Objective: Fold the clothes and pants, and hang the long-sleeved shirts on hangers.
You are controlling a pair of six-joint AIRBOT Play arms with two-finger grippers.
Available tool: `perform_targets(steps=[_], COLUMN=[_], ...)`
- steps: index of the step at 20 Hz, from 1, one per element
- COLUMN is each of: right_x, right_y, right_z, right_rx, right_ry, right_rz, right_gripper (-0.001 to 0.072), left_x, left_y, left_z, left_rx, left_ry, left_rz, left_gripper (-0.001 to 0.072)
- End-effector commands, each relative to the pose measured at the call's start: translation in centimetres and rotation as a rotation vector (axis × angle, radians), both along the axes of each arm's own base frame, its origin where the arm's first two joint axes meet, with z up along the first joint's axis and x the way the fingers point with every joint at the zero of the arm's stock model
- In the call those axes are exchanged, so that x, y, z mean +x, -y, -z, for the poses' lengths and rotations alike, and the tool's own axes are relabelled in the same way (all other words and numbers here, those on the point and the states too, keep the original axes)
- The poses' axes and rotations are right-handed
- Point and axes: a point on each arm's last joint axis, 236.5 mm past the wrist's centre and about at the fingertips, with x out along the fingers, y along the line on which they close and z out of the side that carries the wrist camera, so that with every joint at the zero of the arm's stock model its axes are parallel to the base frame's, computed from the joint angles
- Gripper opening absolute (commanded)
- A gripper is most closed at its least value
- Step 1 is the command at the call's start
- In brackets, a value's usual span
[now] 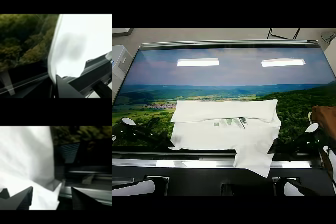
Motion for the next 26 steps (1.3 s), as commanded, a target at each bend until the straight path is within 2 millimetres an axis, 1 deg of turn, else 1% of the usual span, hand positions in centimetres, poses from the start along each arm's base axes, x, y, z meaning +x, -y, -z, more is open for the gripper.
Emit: perform_targets(steps=[1, 3, 4, 6, 7, 8, 9, 11, 12, 14, 16, 18, 20, 21, 23, 24, 26], right_x=[1.0, 1.2, 1.1, 0.8, 0.9, 0.8, 0.6, 0.7, 1.3, 4.2, 9.0, 14.3, 19.1, 21.9, 26.7, 28.7, 31.5], right_y=[-1.2, -1.8, -1.9, -2.0, -2.1, -2.2, -2.3, -2.4, -2.2, -1.2, 0.6, 2.3, 3.3, 3.6, 4.2, 3.8, 2.5], right_z=[1.6, 1.5, 1.4, 1.3, 1.2, 1.1, 1.0, 0.3, -0.5, -2.9, -5.8, -8.5, -10.0, -10.2, -9.4, -8.5, -6.5], right_rx=[0.016, 0.041, 0.047, 0.052, 0.058, 0.064, 0.071, 0.100, 0.109, 0.096, 0.033, -0.009, -0.006, -0.010, -0.052, -0.054, -0.034], right_ry=[0.062, 0.066, 0.060, 0.052, 0.051, 0.046, 0.045, 0.076, 0.095, 0.147, 0.260, 0.373, 0.453, 0.507, 0.586, 0.599, 0.608], right_rz=[0.083, 0.108, 0.106, 0.101, 0.103, 0.100, 0.090, 0.021, -0.002, -0.008, 0.021, 0.054, 0.088, 0.110, 0.141, 0.149, 0.143], right_gripper=[0.0488, 0.0417, 0.0415, 0.0356, 0.0315, 0.0106, 0.0043, 0.0042, 0.0039, 0.0039, 0.0039, 0.0039, 0.0040, 0.0040, 0.0041, 0.0041, 0.0042], left_x=[0.0, 0.0, 0.1, 0.3, 0.3, 0.4, 0.4, 0.7, 1.3, 3.3, 6.2, 9.7, 13.4, 15.4, 19.8, 21.8, 25.1], left_y=[0.0, 0.0, 0.0, -0.1, -0.1, -0.1, -0.2, -0.3, -0.6, -1.4, -2.3, -2.8, -2.3, -2.3, -2.2, -2.1, -2.0], left_z=[-0.1, 0.0, 0.0, 0.0, 0.0, -0.1, -0.2, -0.5, -1.0, -2.9, -4.5, -5.4, -5.9, -5.9, -5.9, -5.9, -6.0], left_rx=[-0.003, -0.002, 0.002, 0.010, 0.011, 0.012, 0.013, 0.021, 0.028, 0.031, 0.057, 0.101, 0.119, 0.131, 0.150, 0.139, 0.113], left_ry=[0.000, 0.001, 0.005, 0.016, 0.018, 0.021, 0.025, 0.046, 0.070, 0.133, 0.184, 0.260, 0.317, 0.342, 0.379, 0.393, 0.403], left_rz=[0.000, -0.001, -0.003, -0.006, -0.007, -0.006, -0.006, -0.006, -0.009, -0.029, -0.074, -0.076, -0.069, -0.079, -0.112, -0.121, -0.157], left_gripper=[0.0023, 0.0023, 0.0023, 0.0023, 0.0023, 0.0023, 0.0023, 0.0023, 0.0023, 0.0023, 0.0023, 0.0023, 0.0024, 0.0024, 0.0024, 0.0024, 0.0024])
